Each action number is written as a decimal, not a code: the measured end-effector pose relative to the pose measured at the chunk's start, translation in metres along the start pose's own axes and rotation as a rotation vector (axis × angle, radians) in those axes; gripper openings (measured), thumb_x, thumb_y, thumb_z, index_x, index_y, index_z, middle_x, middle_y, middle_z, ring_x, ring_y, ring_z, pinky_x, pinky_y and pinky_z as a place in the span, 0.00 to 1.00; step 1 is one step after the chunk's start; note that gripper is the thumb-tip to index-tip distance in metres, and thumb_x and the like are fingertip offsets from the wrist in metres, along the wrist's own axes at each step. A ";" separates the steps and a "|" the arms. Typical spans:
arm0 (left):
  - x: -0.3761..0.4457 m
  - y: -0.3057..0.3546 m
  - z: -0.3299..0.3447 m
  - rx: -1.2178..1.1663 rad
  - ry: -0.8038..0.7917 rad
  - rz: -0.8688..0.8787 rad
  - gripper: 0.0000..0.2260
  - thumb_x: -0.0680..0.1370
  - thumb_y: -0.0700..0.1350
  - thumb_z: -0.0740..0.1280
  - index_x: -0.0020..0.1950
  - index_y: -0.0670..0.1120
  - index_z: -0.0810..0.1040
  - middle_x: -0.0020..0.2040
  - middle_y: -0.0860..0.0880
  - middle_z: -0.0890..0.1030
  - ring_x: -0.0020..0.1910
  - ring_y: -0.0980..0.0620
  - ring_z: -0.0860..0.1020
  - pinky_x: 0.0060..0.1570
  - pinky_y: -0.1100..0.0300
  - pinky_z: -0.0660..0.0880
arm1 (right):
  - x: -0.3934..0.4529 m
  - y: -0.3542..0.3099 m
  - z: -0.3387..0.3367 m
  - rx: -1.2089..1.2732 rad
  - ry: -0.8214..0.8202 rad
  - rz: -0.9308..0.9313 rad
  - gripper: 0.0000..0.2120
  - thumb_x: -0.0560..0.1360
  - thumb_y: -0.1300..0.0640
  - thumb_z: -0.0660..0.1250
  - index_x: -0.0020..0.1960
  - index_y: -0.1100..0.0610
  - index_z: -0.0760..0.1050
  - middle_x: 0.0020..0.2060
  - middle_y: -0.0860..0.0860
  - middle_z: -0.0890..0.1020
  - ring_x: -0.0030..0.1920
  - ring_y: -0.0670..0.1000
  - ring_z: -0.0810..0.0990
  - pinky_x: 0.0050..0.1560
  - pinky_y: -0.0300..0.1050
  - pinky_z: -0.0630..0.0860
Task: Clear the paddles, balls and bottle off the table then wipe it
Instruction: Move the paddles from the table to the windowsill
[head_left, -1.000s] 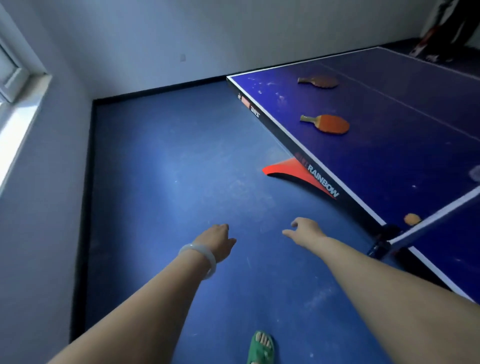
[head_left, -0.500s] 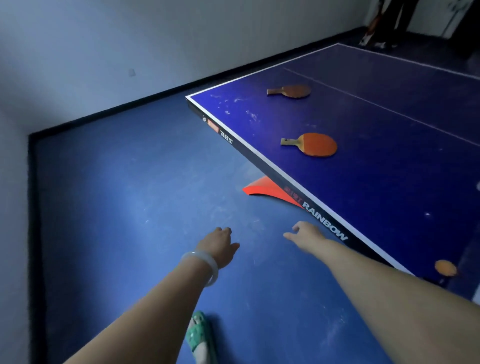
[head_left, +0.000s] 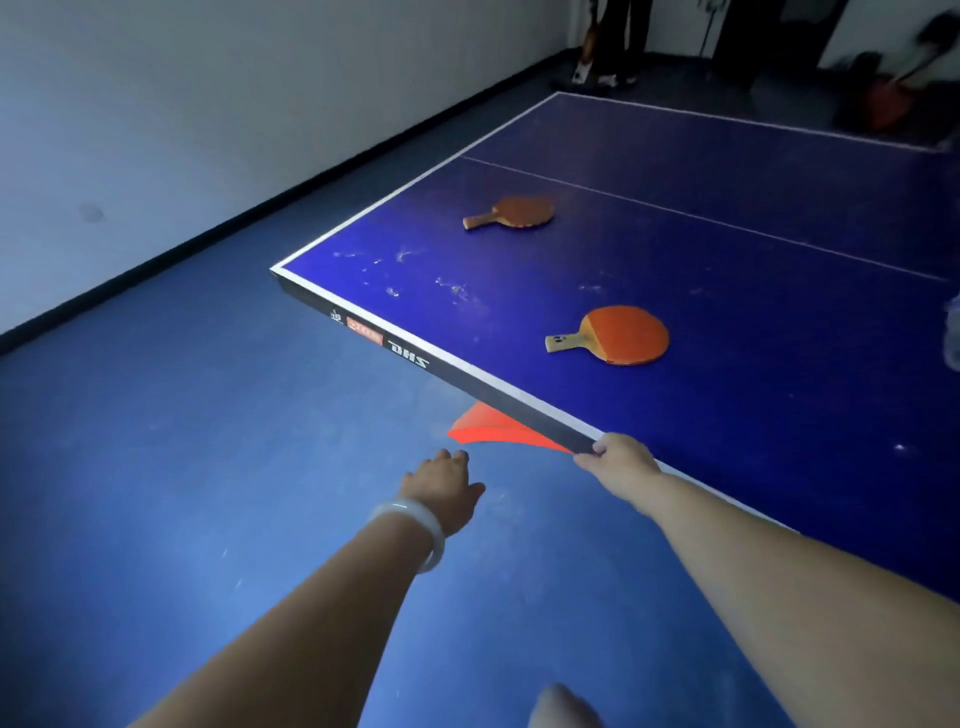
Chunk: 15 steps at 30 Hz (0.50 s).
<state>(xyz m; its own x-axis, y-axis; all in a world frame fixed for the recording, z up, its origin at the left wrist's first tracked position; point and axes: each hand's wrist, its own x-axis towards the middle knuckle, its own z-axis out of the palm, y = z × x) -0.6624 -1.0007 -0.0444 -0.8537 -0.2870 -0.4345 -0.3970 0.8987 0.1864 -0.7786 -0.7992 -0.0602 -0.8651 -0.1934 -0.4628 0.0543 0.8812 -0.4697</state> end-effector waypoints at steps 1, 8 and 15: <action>0.013 -0.003 -0.005 0.006 -0.008 0.011 0.23 0.82 0.54 0.58 0.74 0.45 0.64 0.69 0.44 0.69 0.68 0.41 0.70 0.65 0.47 0.67 | 0.010 -0.007 0.000 0.007 0.009 0.018 0.20 0.79 0.49 0.64 0.65 0.62 0.72 0.60 0.56 0.77 0.53 0.54 0.76 0.50 0.46 0.74; 0.119 -0.016 -0.053 0.033 -0.036 0.048 0.23 0.82 0.54 0.58 0.74 0.45 0.62 0.69 0.44 0.69 0.68 0.43 0.69 0.66 0.48 0.67 | 0.103 -0.051 0.002 0.056 0.011 0.071 0.24 0.79 0.49 0.65 0.71 0.60 0.68 0.68 0.55 0.73 0.67 0.56 0.73 0.58 0.46 0.74; 0.219 -0.011 -0.103 0.118 -0.037 0.120 0.22 0.83 0.54 0.57 0.73 0.44 0.63 0.69 0.43 0.68 0.68 0.42 0.69 0.66 0.49 0.67 | 0.185 -0.080 -0.012 0.125 0.002 0.146 0.27 0.80 0.48 0.65 0.73 0.60 0.65 0.70 0.56 0.72 0.68 0.57 0.72 0.62 0.48 0.73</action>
<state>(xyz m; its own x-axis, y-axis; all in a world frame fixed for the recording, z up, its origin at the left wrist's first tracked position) -0.8795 -1.1077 -0.0506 -0.8785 -0.1652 -0.4483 -0.2492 0.9590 0.1350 -0.9487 -0.9005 -0.0988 -0.8445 -0.0666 -0.5314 0.2407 0.8392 -0.4877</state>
